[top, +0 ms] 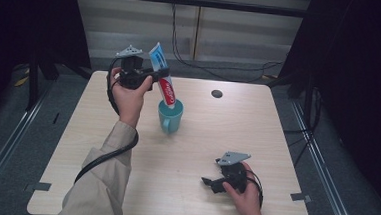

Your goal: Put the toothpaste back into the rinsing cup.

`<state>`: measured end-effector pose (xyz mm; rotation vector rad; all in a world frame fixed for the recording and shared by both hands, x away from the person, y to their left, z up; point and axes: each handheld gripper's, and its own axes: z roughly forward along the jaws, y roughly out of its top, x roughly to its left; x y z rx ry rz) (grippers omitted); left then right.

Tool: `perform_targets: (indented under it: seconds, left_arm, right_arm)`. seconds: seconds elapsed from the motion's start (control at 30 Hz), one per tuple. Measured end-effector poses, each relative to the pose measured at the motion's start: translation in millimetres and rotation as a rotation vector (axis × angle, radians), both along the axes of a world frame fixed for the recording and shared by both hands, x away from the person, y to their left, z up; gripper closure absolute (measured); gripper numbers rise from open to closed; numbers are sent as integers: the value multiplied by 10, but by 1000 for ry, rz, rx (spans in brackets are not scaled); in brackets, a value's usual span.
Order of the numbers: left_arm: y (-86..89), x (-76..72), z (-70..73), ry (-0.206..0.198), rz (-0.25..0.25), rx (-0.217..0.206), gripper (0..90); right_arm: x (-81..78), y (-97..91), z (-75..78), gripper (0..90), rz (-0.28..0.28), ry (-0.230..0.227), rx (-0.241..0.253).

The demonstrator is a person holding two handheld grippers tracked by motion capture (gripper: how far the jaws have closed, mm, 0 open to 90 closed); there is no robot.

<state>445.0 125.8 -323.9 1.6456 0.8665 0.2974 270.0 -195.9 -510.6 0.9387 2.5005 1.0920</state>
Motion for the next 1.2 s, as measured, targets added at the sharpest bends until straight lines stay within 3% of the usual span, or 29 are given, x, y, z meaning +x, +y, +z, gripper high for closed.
perform_targets:
  seconds: [0.7, 1.2]
  left_arm:
    - [24, 127, -80, 4, 19, 15, 712]
    - [-5, 217, -214, 25, 37, 19, 711]
  right_arm:
    - [-1, 1, 0, 132, -1, 2, 1]
    - [0, 0, 0, 132, 1, 0, 0]
